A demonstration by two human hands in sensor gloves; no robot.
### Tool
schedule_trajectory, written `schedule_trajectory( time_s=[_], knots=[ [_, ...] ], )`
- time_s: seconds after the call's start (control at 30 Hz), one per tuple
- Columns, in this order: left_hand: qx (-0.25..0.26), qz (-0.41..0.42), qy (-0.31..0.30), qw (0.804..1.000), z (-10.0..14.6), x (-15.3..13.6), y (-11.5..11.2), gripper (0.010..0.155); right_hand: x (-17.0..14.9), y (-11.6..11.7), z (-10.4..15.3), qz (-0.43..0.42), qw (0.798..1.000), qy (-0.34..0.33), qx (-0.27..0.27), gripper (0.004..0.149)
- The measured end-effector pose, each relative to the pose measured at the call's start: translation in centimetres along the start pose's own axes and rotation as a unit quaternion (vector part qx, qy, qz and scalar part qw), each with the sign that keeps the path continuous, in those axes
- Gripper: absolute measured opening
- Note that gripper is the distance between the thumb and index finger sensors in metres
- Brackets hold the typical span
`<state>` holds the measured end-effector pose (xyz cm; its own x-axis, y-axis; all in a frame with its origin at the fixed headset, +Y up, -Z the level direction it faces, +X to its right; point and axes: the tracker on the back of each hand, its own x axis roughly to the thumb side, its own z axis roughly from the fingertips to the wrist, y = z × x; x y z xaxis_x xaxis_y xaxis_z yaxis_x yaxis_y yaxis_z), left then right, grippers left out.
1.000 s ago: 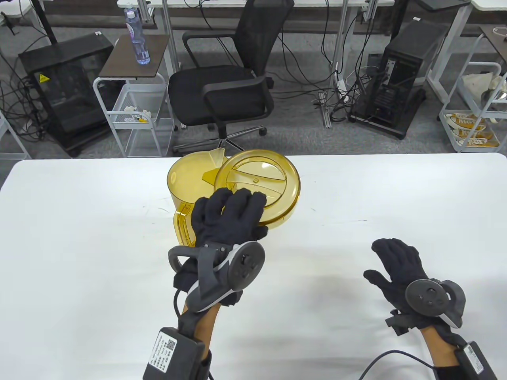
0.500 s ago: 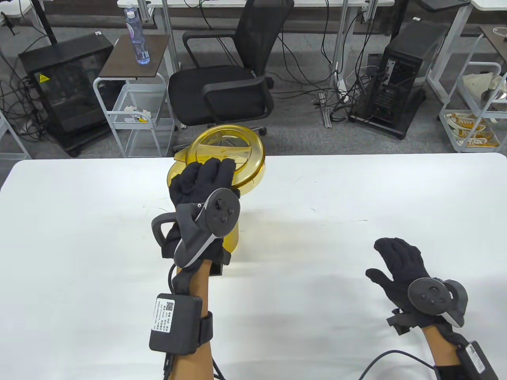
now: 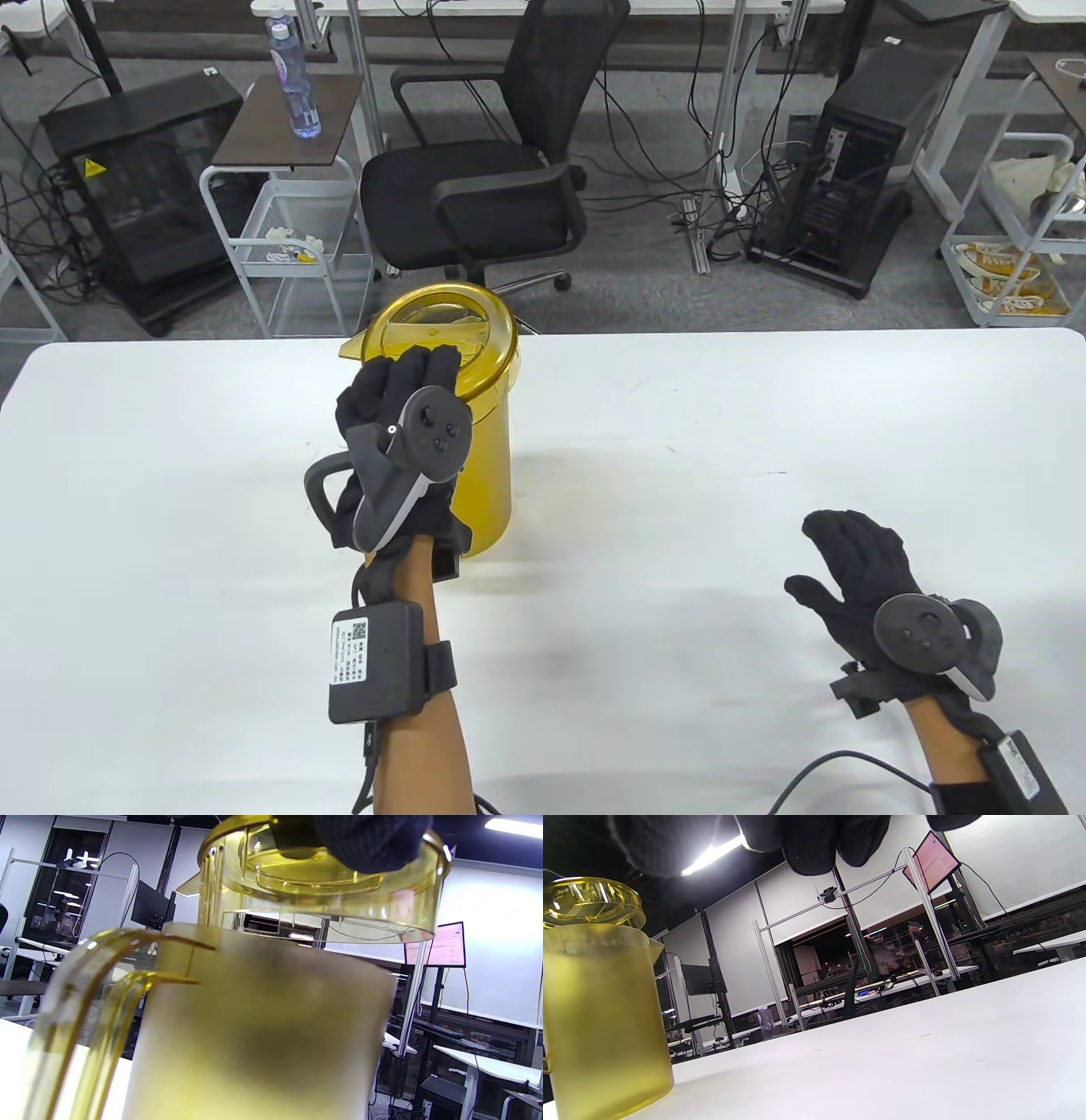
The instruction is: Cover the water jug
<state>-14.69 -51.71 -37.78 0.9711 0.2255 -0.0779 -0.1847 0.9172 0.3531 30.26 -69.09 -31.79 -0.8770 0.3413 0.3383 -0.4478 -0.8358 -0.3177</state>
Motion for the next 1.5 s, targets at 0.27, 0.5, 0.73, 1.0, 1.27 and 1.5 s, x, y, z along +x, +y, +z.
schedule_trajectory(
  time_s=[0.27,0.5,0.73,1.0,1.27,1.5],
  knots=[
    [-0.004,-0.01,0.005,1.0,0.1,-0.4,-0.5,0.065,0.0,0.1,0.0,0.003,1.0,-0.001,0.002,0.074],
    [-0.019,-0.002,0.003,1.0,0.1,-0.4,-0.4,0.066,0.0,0.1,0.0,0.004,1.0,0.0,0.003,0.073],
    [-0.039,-0.009,-0.007,0.999,0.3,-0.1,0.1,0.069,-0.1,0.2,0.0,0.005,1.0,0.001,0.004,0.074],
    [-0.025,0.001,-0.074,0.997,1.5,1.8,0.0,0.067,-0.1,0.3,0.0,0.008,1.0,0.0,0.006,0.073],
    [-0.016,0.015,-0.157,0.987,2.8,4.8,-0.7,0.067,-0.1,0.4,0.0,0.012,1.0,0.002,0.009,0.074],
    [-0.016,0.017,-0.229,0.973,4.7,7.3,-1.9,0.069,-0.1,0.4,-0.1,0.013,1.0,0.005,0.009,0.073]
  ],
)
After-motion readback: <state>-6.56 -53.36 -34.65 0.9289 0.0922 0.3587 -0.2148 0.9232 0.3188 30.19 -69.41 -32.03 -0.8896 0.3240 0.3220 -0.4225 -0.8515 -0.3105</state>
